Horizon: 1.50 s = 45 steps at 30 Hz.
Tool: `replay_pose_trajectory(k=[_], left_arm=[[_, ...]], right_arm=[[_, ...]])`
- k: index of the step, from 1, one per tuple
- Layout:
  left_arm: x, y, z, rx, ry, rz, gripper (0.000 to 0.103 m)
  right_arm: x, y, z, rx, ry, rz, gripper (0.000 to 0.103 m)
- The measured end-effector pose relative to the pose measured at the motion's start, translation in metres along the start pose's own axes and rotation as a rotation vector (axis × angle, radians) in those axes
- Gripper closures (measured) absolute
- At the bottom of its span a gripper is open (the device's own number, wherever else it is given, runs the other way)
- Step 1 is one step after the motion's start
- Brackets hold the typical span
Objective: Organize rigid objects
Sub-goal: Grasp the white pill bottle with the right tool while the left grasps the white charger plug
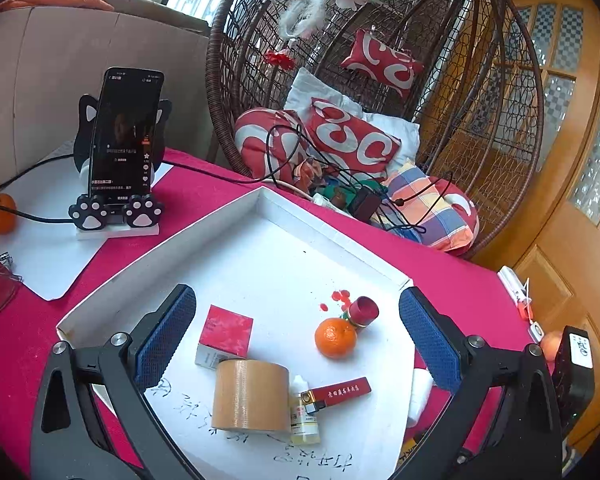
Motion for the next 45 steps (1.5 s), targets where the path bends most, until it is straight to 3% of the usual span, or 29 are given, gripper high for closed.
replay_pose_trajectory(k=[5,6,7,10,13,16,19,21,23,25,28,30,34,36,41,43,44,45], left_arm=[[0.003,-0.002,0.017,0.046,0.087,-0.013,0.001],[0.004,-0.002,0.022,0.062,0.114,-0.018,0.001],[0.005,-0.001,0.028,0.078,0.145,-0.027,0.001],[0.012,0.0,0.049,0.135,0.238,-0.043,0.001],[0.022,0.005,0.071,0.171,0.324,-0.08,0.001],[0.035,0.019,0.097,0.199,0.371,-0.16,0.001],[0.055,0.045,0.128,0.232,0.393,-0.292,0.001],[0.067,0.064,0.151,0.221,0.435,-0.358,0.001],[0.077,0.083,0.171,0.143,0.498,-0.39,0.001],[0.082,0.099,0.183,0.077,0.55,-0.412,0.007],[0.084,0.118,0.188,0.016,0.595,-0.444,0.014],[0.083,0.129,0.191,-0.023,0.622,-0.462,0.025],[0.08,0.147,0.193,-0.037,0.669,-0.501,0.025],[0.078,0.154,0.195,-0.071,0.698,-0.499,0.033],[0.082,0.164,0.202,-0.091,0.718,-0.506,0.036],[0.084,0.162,0.205,-0.088,0.727,-0.476,0.05],[0.085,0.16,0.206,-0.08,0.729,-0.471,0.075],[0.086,0.158,0.206,-0.066,0.724,-0.47,0.078]], right_arm=[[-0.007,0.035,-0.007,0.025,-0.122,-0.096,0.007],[-0.005,0.042,-0.008,0.008,-0.132,-0.12,0.018],[-0.003,0.045,-0.008,-0.026,-0.129,-0.129,0.04],[0.004,0.036,-0.005,-0.041,-0.099,-0.1,0.039],[0.014,0.005,0.007,-0.044,-0.002,-0.014,0.039],[0.038,-0.033,0.04,-0.02,0.172,0.088,0.039],[0.073,-0.057,0.076,0.028,0.336,0.13,0.039],[0.096,-0.061,0.096,0.045,0.424,0.125,0.039],[0.113,-0.062,0.113,0.019,0.512,0.119,0.039],[0.122,-0.072,0.124,-0.017,0.567,0.173,0.039],[0.125,-0.075,0.125,-0.027,0.577,0.188,0.039],[0.125,-0.076,0.124,-0.038,0.572,0.2,0.039],[0.125,-0.077,0.122,-0.073,0.556,0.21,0.039],[0.126,-0.078,0.121,-0.087,0.553,0.216,0.039],[0.129,-0.079,0.123,-0.106,0.561,0.229,0.039],[0.13,-0.08,0.124,-0.106,0.567,0.235,0.039],[0.13,-0.08,0.124,-0.106,0.567,0.237,0.039],[0.13,-0.081,0.124,-0.101,0.567,0.239,0.039]])
Point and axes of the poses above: each gripper's, at about its wrist camera, not at the fingertips, and y roughly the way its jaws point, z to its right, x to its underside, the point moved 3 cm from there along y, roughly the way its jaws point, and after that the axes turned 14 degrees about -z, right-handed, at the moved point
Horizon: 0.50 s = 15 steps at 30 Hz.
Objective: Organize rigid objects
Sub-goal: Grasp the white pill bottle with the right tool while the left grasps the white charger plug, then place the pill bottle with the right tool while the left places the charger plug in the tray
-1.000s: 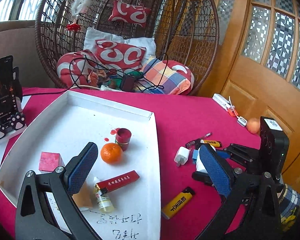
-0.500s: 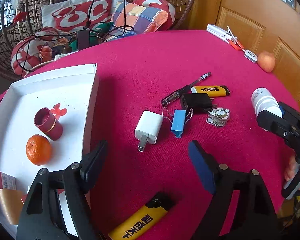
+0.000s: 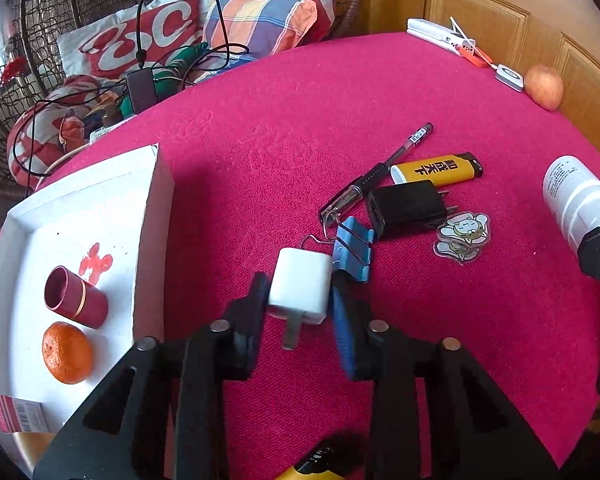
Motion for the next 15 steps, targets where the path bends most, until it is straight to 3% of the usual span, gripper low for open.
replay_pose_trajectory(k=[8,15], left_arm=[[0.019,-0.031,0.002,0.03,-0.064,0.11,0.078],[0.031,-0.078,0.004,0.073,-0.1,0.237,0.078]], right_arm=[[0.0,-0.007,-0.007,0.062,-0.016,0.039,0.039],[-0.006,-0.018,-0.021,0.055,-0.027,0.076,0.039]])
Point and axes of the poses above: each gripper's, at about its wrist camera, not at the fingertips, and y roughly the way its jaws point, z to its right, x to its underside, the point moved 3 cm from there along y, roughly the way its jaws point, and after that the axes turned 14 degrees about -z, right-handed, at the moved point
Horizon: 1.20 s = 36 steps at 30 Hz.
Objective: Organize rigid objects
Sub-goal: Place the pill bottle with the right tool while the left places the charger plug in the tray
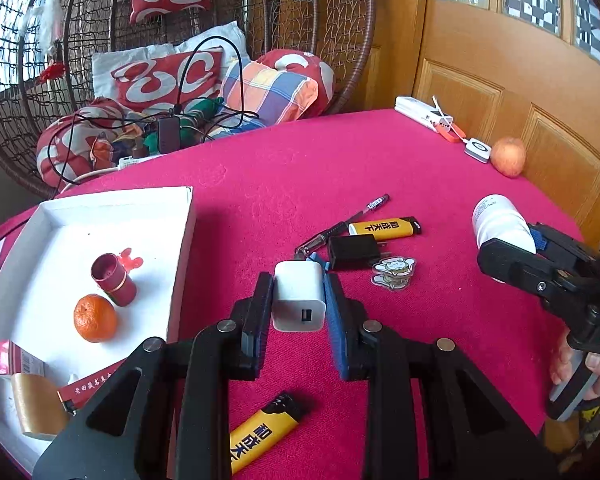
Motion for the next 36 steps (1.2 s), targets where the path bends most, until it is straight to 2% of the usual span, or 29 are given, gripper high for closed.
replay_pose_trajectory(k=[10,23,27,33,36], left_arm=[[0.008,-0.034,-0.029,0.023,-0.086,0.084,0.078],[0.029,-0.076,-0.116,-0.029,-0.288,0.194,0.078],[0.042,-0.086,-0.152,-0.058,-0.384,0.221,0.078],[0.064,-0.1,-0.215,-0.116,-0.533,0.258,0.078],[0.062,-0.095,-0.238,-0.154,-0.562,0.227,0.078]], right_arm=[[-0.012,-0.012,-0.03,0.011,-0.052,0.034,0.039],[-0.044,0.008,-0.083,-0.005,-0.139,0.023,0.039],[-0.058,0.026,-0.111,-0.047,-0.17,-0.001,0.039],[-0.054,0.08,-0.158,-0.07,-0.25,-0.107,0.039],[-0.055,0.105,-0.174,-0.066,-0.276,-0.142,0.039]])
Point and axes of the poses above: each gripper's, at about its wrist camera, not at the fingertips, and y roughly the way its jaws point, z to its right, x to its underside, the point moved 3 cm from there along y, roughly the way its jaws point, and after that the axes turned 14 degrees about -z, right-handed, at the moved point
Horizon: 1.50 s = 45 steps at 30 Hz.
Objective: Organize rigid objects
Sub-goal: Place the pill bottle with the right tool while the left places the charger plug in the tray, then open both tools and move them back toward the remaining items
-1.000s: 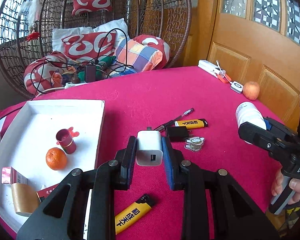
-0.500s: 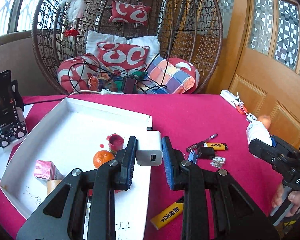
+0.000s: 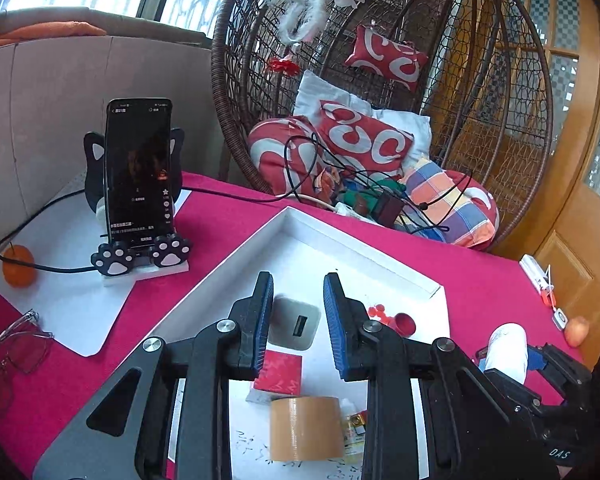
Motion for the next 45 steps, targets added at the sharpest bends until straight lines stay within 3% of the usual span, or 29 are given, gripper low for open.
replay_pose_trajectory(k=[5,7,8,9,11,13,14,26,33,37,40,45], left_arm=[[0.003,0.01,0.01,-0.09,0.074,0.007,0.078],[0.007,0.015,0.014,-0.111,0.094,0.005,0.073],[0.008,0.017,0.015,-0.12,0.095,0.004,0.063],[0.01,0.018,0.015,-0.13,0.095,0.006,0.043],[0.012,0.017,0.015,-0.148,0.089,0.014,0.017],[0.013,0.016,0.015,-0.157,0.08,0.02,0.016],[0.014,0.015,0.014,-0.159,0.075,0.019,0.016],[0.027,0.009,0.032,-0.168,0.095,0.009,0.015],[0.04,0.0,0.062,-0.076,0.161,0.015,0.015],[0.052,-0.002,0.095,-0.002,0.271,-0.005,0.015],[0.064,0.001,0.122,0.099,0.357,-0.056,0.015],[0.08,0.01,0.153,0.321,0.44,-0.222,0.015]], right_arm=[[-0.007,0.036,-0.01,-0.016,0.024,-0.048,0.039],[-0.006,0.044,-0.012,-0.023,0.033,-0.058,0.038],[-0.005,0.045,-0.014,-0.021,0.032,-0.059,0.038],[-0.003,0.046,-0.016,-0.018,0.028,-0.059,0.038],[0.0,0.044,-0.019,-0.006,0.014,-0.045,0.02],[0.002,0.037,-0.02,0.011,0.0,-0.014,0.002],[0.003,0.033,-0.02,0.012,-0.004,-0.002,0.0],[0.028,-0.003,0.001,0.029,0.067,0.058,0.0],[0.047,-0.034,0.048,0.08,0.185,0.115,0.0],[0.067,-0.047,0.086,0.157,0.262,0.118,0.0],[0.087,-0.056,0.12,0.194,0.358,0.105,0.0],[0.113,-0.078,0.162,0.263,0.49,0.112,0.0]])
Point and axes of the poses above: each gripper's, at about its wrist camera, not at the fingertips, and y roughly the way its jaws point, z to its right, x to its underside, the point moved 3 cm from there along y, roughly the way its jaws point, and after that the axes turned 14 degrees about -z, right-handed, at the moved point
